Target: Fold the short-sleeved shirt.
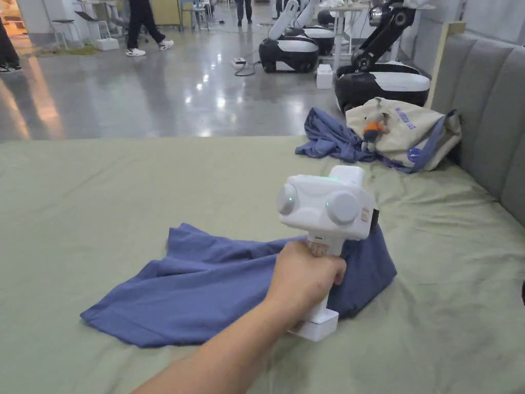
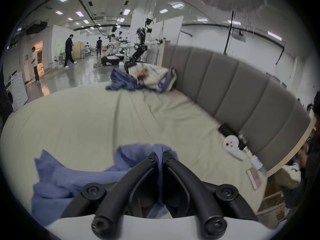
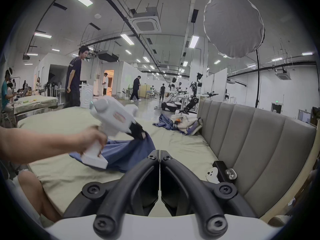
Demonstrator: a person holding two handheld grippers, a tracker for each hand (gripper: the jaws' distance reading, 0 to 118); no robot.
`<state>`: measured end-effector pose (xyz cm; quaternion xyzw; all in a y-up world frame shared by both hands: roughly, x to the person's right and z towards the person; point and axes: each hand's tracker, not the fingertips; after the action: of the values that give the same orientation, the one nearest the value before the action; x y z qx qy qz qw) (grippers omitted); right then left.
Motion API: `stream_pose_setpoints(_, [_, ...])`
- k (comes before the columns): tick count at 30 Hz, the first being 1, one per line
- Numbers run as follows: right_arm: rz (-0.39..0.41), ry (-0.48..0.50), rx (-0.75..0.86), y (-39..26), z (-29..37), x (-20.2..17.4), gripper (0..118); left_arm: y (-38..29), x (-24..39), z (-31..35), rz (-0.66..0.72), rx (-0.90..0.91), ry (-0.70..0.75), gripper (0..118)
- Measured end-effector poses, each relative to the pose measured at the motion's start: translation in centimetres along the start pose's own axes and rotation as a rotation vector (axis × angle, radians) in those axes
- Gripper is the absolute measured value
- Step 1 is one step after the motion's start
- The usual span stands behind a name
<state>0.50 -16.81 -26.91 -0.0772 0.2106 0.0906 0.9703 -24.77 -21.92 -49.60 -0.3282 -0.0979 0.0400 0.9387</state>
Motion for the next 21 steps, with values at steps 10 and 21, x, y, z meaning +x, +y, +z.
stream_pose_setpoints(10, [-0.009,0.024,-0.066,-1.8,-2.4,-0.8,4,-3.4,-3.2,-4.4,-0.062,0.059,0.082,33])
stream_pose_setpoints(21, [-0.109,0.008,0.119,1.1,-1.1,-2.8,4,-10.1,-11.9,31.8,-0.067,0.689,0.295,107])
